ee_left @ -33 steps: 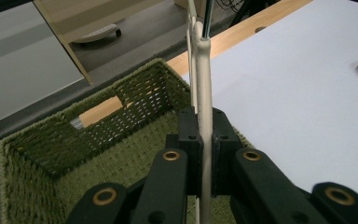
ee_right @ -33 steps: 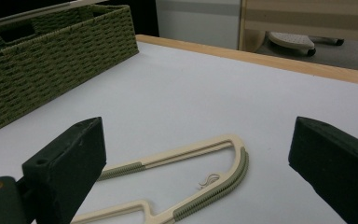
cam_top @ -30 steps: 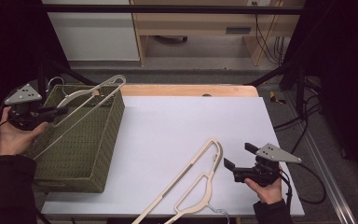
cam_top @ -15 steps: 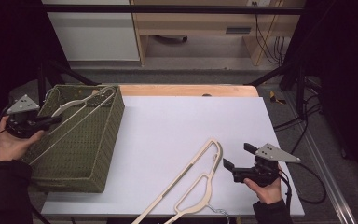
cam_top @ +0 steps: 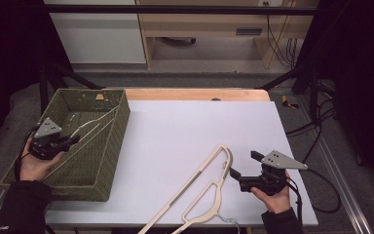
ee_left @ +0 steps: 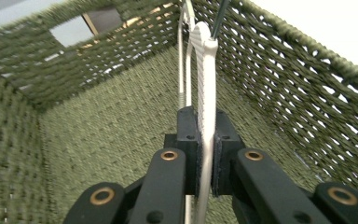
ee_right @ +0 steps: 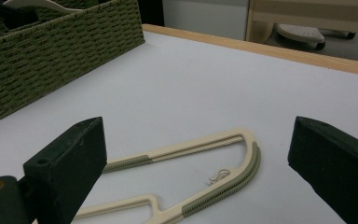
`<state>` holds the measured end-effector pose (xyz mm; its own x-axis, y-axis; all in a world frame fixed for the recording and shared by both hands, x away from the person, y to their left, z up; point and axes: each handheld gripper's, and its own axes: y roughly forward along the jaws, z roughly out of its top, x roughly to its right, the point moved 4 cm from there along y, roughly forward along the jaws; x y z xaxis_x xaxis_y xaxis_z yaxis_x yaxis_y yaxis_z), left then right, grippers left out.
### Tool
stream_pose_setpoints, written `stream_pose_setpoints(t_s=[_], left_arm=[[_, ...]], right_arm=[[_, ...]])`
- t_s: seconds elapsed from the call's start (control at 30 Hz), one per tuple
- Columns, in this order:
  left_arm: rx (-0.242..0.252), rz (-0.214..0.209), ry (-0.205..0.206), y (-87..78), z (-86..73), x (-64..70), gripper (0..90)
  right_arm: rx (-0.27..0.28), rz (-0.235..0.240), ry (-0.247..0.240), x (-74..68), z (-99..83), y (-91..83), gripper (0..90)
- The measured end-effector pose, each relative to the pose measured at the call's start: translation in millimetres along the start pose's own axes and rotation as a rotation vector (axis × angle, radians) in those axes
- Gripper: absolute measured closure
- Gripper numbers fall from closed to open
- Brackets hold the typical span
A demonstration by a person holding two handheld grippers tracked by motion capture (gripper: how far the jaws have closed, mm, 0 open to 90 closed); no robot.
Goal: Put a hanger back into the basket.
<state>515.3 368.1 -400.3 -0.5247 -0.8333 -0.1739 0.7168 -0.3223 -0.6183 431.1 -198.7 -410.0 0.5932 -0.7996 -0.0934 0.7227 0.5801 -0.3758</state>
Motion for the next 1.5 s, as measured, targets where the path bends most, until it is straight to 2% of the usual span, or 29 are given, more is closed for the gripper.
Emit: stream_pose_setpoints(t_s=[0.17, 0.27, 0.57, 0.6, 0.73, 0.93, 1.2, 1.33, 1.37, 1.4, 1.5], left_arm=[[-0.031, 0.000, 0.002, 5.2, -5.2, 6.8, 83.0], [-0.080, -0.015, 0.012, 10.8, -10.3, 11.0, 81.2], [-0.150, -0.073, 0.023, 17.6, -12.4, 21.6, 76.6], [-0.174, -0.091, 0.026, 20.5, -14.2, 24.2, 75.8], [-0.223, -0.089, 0.076, 25.2, -16.3, 30.1, 74.3], [-0.258, -0.090, 0.103, 29.6, -18.8, 34.5, 73.2], [-0.264, -0.091, 0.104, 30.3, -19.3, 34.5, 72.3], [-0.248, -0.098, 0.091, 29.3, -18.6, 34.4, 64.7], [-0.234, -0.098, 0.090, 27.5, -17.4, 33.7, 64.7], [-0.206, -0.094, 0.092, 24.3, -14.8, 31.9, 56.1], [-0.143, -0.088, 0.069, 18.4, -9.1, 30.6, 46.5]], right_arm=[[-0.006, 0.007, -0.002, -2.4, -0.7, 1.8, 5.2], [-0.005, 0.010, -0.007, -2.8, -0.8, 2.3, 5.4], [-0.009, 0.017, -0.006, -5.0, -1.2, 3.2, 5.7], [-0.009, 0.017, -0.007, -5.0, -1.3, 3.2, 5.7], [-0.013, 0.018, -0.018, -5.3, -1.7, 3.6, 5.8], [-0.011, 0.019, -0.014, -6.3, -1.7, 4.1, 5.9], [-0.010, 0.021, -0.016, -8.1, -1.3, 4.2, 6.0], [-0.008, 0.021, -0.017, -8.2, -1.0, 4.0, 6.0], [-0.007, 0.021, -0.016, -8.5, -1.0, 4.0, 6.0], [-0.008, 0.027, -0.020, -9.5, -0.9, 4.1, 6.0], [-0.008, 0.026, -0.026, -10.8, -0.9, 4.1, 6.0]])
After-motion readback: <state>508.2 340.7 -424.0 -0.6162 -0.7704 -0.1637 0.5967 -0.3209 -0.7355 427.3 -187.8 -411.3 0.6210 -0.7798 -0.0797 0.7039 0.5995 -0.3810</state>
